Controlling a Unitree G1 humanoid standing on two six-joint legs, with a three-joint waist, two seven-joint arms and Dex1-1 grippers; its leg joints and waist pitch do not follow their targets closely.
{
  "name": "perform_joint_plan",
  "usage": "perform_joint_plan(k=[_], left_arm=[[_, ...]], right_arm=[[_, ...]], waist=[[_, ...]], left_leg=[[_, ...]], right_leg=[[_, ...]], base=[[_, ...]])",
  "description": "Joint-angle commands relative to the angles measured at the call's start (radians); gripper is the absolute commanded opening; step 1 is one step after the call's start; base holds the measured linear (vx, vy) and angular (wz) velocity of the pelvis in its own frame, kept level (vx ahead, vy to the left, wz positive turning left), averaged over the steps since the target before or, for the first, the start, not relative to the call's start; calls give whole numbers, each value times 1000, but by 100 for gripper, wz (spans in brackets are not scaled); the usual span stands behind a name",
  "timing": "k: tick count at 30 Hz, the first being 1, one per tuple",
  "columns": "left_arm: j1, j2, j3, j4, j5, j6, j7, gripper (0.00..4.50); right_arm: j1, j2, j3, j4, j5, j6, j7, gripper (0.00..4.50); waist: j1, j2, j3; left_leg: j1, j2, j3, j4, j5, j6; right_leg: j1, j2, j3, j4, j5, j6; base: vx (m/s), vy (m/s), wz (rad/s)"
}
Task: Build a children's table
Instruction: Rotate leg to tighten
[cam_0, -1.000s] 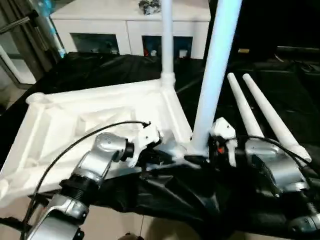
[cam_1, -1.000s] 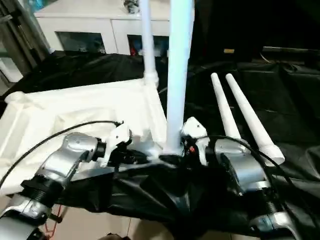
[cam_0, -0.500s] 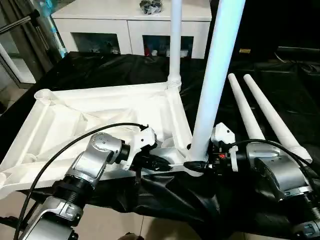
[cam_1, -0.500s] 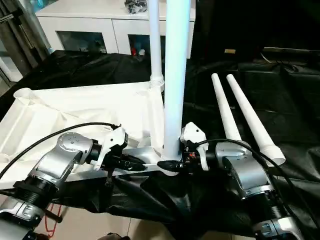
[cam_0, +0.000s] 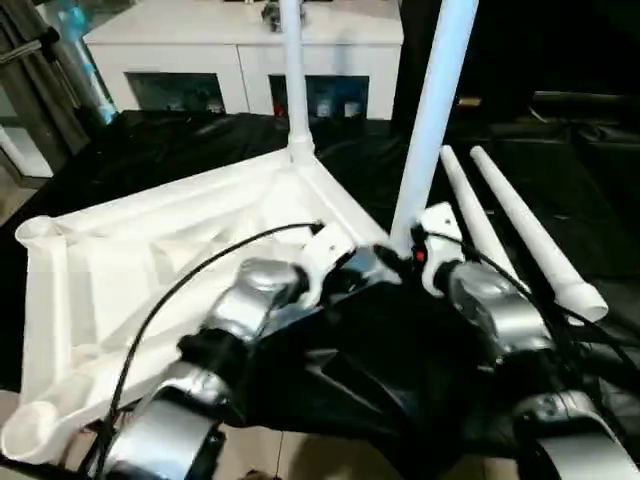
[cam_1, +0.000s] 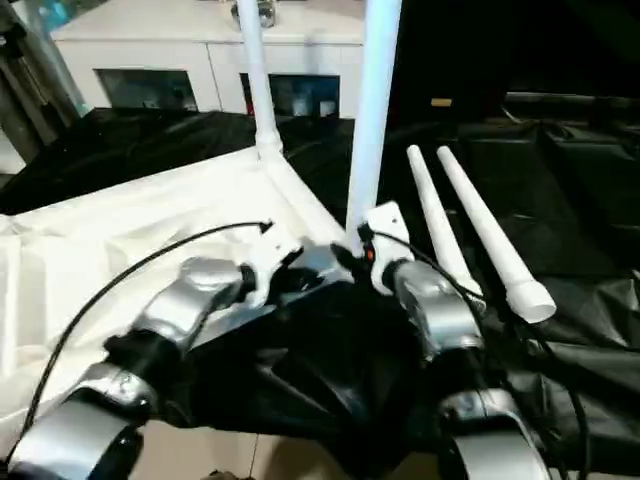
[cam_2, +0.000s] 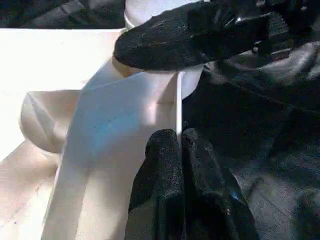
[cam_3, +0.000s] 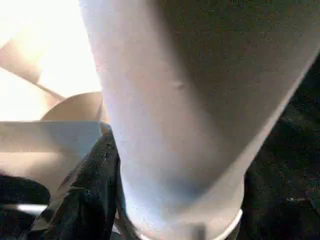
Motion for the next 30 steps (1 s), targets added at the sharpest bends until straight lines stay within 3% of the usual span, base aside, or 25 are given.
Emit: perform_joint_plan(k=[1,3,4,5,9,14,15,18,23,27,30], left_arm=[[-37,-63,-26,-14,-9,-41,-3,0],[-34,-62,-29,-14,-8,-52,-20,0],[-29,-56,-34,-18,-8,-62,-39,0],[-26,-51,-39,-16,-11,-76,-52,0],[-4,-23,-54,-40,-30,-96,-115,0],[39,33,-76,-118,-66,-105,-257,0],[50,47,-81,-138,-78,-108,-297,0],[60,64,-88,-157,-84,-112,-332,0],[91,131,-104,-221,-118,-111,-465,0],[109,171,-108,-258,-135,-103,-528,0],[125,198,-111,-291,-146,-86,-578,0]], right_arm=[[13,86,84,28,-7,19,76,343],[12,86,83,25,-2,14,92,352],[12,82,85,21,0,7,107,366],[10,74,92,21,-1,-7,117,379],[25,21,132,-24,8,-47,225,379],[75,-77,168,-151,55,-66,439,379],[86,-100,172,-178,68,-59,484,379],[97,-125,177,-207,82,-51,528,379],[134,-204,194,-288,116,-34,664,379],[155,-238,214,-329,126,-19,724,345],[168,-251,222,-356,132,-3,759,323]], waist=[[2,-23,-60],[1,-22,-60],[2,-15,-58],[0,-20,-58],[2,-21,-60],[12,-21,-62],[14,-16,-61],[16,-18,-60],[27,-14,-59],[29,-15,-56],[31,-14,-59]], left_leg=[[17,55,-31,-61,-167,75],[18,56,-32,-62,-176,76],[20,57,-33,-64,-190,73],[19,56,-33,-65,-201,70],[18,57,-32,-63,-194,72],[14,62,-29,-58,-153,114],[16,63,-29,-58,-157,117],[17,63,-29,-60,-168,109],[21,67,-29,-64,-193,93],[21,68,-31,-67,-207,75],[20,68,-31,-67,-194,84]], right_leg=[[34,-85,41,-84,-156,-230],[34,-85,41,-85,-163,-233],[33,-86,41,-87,-179,-232],[34,-84,41,-88,-185,-231],[37,-86,41,-85,-165,-233],[41,-85,39,-75,-73,-257],[38,-85,39,-75,-81,-260],[38,-84,38,-77,-110,-258],[31,-83,40,-79,-149,-250],[32,-84,41,-81,-175,-245],[32,-84,41,-76,-147,-244]], base=[[0,0,0],[0,0,0],[0,0,0],[0,0,0],[0,0,0],[0,0,0],[0,0,0],[0,0,0],[0,0,0],[0,0,0],[0,0,0]])
